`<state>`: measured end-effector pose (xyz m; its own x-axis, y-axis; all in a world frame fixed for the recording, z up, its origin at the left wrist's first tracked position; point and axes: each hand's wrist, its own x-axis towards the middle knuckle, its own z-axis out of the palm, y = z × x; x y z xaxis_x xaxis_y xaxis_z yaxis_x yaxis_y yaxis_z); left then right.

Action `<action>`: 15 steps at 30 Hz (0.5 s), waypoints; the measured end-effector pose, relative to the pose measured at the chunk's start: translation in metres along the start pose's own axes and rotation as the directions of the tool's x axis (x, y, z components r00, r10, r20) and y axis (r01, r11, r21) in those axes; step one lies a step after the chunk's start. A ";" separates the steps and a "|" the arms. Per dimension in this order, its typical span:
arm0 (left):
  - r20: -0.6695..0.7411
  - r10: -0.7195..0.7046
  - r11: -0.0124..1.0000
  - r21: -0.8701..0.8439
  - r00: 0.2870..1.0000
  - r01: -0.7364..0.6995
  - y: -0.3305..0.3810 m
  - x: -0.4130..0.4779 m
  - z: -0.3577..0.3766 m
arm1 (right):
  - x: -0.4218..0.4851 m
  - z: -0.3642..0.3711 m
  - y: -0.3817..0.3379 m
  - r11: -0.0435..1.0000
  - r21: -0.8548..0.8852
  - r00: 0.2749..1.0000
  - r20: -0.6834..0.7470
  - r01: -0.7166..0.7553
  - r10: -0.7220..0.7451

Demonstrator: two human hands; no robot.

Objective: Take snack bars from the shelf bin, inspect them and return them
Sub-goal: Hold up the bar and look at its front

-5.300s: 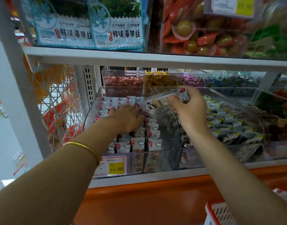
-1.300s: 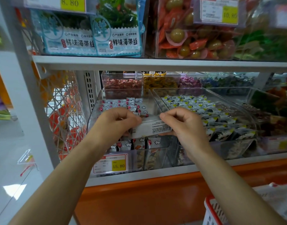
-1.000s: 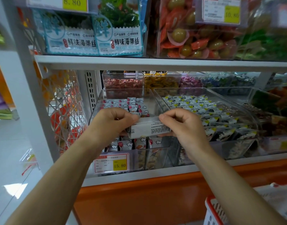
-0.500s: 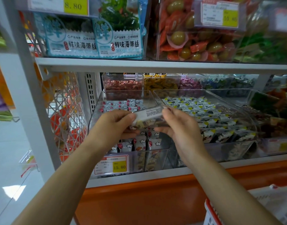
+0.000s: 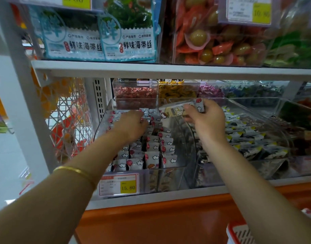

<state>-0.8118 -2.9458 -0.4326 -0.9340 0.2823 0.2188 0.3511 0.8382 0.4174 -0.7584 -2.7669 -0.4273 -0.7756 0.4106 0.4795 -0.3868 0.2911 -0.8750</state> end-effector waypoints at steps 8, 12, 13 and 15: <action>0.321 -0.037 0.868 0.479 0.946 -0.129 -0.003 0.042 0.026 | 0.030 0.018 0.012 0.981 -0.164 0.993 0.075 0.102 -0.091; 0.314 -0.017 0.881 0.453 0.949 -0.135 -0.004 0.037 0.025 | 0.045 0.031 0.013 0.924 -0.318 0.975 0.134 0.213 -0.179; 0.318 -0.014 0.883 0.449 0.948 -0.138 -0.005 0.033 0.024 | 0.049 0.036 0.013 0.897 -0.365 0.966 0.153 0.251 -0.208; 0.334 -0.008 0.890 0.432 0.943 -0.146 -0.007 0.022 0.023 | 0.055 0.048 0.013 0.854 -0.413 0.944 0.224 0.317 -0.243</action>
<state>-0.8363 -2.9347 -0.4510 -0.9051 0.4153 -0.0916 0.4201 0.9065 -0.0417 -0.8300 -2.7816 -0.4149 -0.7498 0.1236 0.6500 -0.3704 0.7357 -0.5671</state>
